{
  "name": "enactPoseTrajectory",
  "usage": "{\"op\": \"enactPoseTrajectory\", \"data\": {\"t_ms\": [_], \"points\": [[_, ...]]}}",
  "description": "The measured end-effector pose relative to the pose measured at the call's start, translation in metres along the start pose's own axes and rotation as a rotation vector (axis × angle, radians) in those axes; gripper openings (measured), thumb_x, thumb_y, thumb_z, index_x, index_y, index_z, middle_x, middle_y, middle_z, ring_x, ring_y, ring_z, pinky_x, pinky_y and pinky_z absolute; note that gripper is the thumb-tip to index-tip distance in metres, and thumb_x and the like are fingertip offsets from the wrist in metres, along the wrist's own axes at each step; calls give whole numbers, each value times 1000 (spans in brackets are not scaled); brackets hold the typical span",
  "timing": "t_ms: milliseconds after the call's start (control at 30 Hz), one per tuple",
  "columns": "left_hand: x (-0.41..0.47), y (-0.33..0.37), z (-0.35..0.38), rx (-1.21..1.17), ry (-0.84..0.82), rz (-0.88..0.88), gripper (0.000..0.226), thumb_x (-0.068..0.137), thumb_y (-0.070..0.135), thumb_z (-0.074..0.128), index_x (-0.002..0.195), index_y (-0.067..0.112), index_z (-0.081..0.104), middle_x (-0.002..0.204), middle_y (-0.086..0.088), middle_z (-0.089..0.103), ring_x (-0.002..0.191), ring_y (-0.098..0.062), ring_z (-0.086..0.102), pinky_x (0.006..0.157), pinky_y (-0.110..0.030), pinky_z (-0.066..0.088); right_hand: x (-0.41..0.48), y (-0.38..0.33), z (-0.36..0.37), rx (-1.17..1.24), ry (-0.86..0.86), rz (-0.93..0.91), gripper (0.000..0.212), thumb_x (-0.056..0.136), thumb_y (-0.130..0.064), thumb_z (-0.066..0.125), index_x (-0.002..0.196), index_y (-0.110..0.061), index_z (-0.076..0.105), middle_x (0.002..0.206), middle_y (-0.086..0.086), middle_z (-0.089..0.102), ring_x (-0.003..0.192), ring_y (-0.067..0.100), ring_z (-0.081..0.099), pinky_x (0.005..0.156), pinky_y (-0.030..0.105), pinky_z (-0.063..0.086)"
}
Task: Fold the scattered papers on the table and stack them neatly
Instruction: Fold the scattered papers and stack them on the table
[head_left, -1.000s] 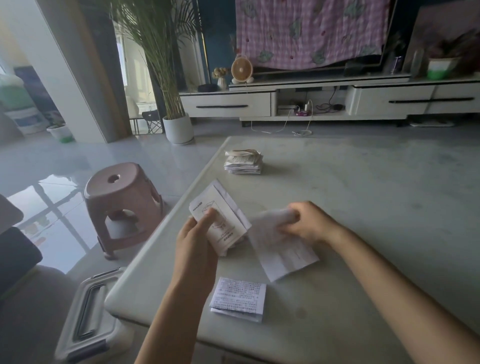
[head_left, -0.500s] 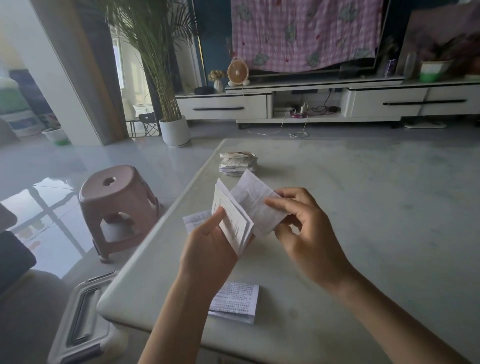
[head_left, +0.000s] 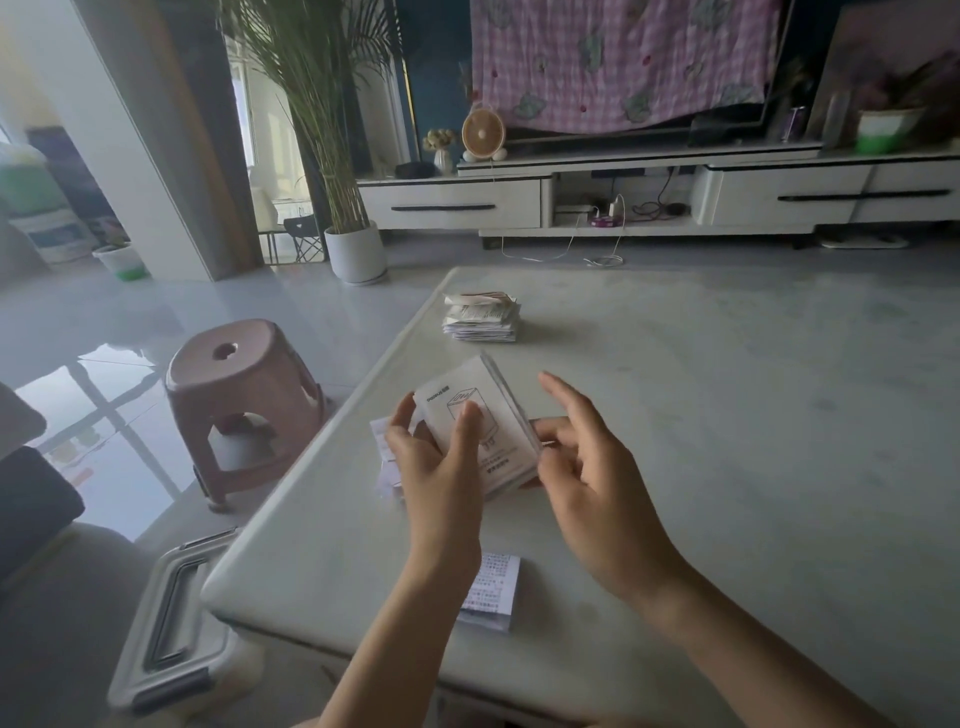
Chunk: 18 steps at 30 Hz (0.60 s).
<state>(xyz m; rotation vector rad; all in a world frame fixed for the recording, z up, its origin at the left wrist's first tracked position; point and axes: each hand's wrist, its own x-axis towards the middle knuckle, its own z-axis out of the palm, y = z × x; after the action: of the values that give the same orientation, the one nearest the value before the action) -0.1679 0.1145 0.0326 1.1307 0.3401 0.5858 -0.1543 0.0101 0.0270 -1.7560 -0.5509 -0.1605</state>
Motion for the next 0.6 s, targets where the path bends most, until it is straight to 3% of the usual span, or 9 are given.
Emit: {"op": "enactPoseTrajectory", "data": {"t_ms": [100, 200, 300, 367, 467, 600], "points": [[-6, -4, 5, 10, 12, 27, 40, 90, 6, 55, 127, 5, 37, 108, -14, 62, 97, -26, 63, 78, -32, 55, 1, -1, 7, -5, 17, 0, 37, 92, -19, 46, 129, -15, 52, 117, 0, 63, 102, 11, 62, 88, 34, 52], [-5, -5, 5, -35, -26, -59, 42, 87, 7, 60, 125, 1, 41, 108, -20, 64, 94, -31, 65, 72, -34, 56, 5, -1, 9, 55, 97, 34, 23, 91, -8, 55, 112, -19, 56, 104, 1, 67, 92, 15, 67, 75, 31, 57], [-2, 2, 3, -147, -185, -190, 49, 78, 14, 63, 122, -3, 50, 111, -27, 63, 91, -35, 65, 69, -37, 56, 8, -1, 6, 139, 142, 52, 28, 90, -2, 54, 103, -27, 54, 98, 1, 67, 83, 15, 67, 61, 20, 54], [-1, 3, 1, -151, -277, -231, 38, 80, 15, 59, 115, 0, 56, 98, -21, 68, 80, -27, 68, 61, -32, 55, 7, -1, 6, 133, 128, 26, 31, 89, -2, 54, 100, -31, 51, 96, -2, 66, 81, 12, 66, 60, 18, 52], [1, 2, 1, -159, -282, -253, 23, 88, 11, 53, 110, 5, 57, 85, -13, 69, 69, -21, 67, 53, -27, 53, 6, 0, 5, 112, 79, -10, 31, 89, -1, 54, 100, -30, 49, 93, -10, 63, 79, 6, 65, 60, 15, 52], [1, 4, -2, -197, -275, -300, 43, 81, 18, 55, 120, 1, 51, 98, -24, 60, 73, -28, 62, 53, -30, 49, 8, -1, 1, 86, -32, -9, 24, 91, -10, 56, 105, -30, 53, 96, -8, 64, 80, 9, 66, 66, 25, 56]]}}
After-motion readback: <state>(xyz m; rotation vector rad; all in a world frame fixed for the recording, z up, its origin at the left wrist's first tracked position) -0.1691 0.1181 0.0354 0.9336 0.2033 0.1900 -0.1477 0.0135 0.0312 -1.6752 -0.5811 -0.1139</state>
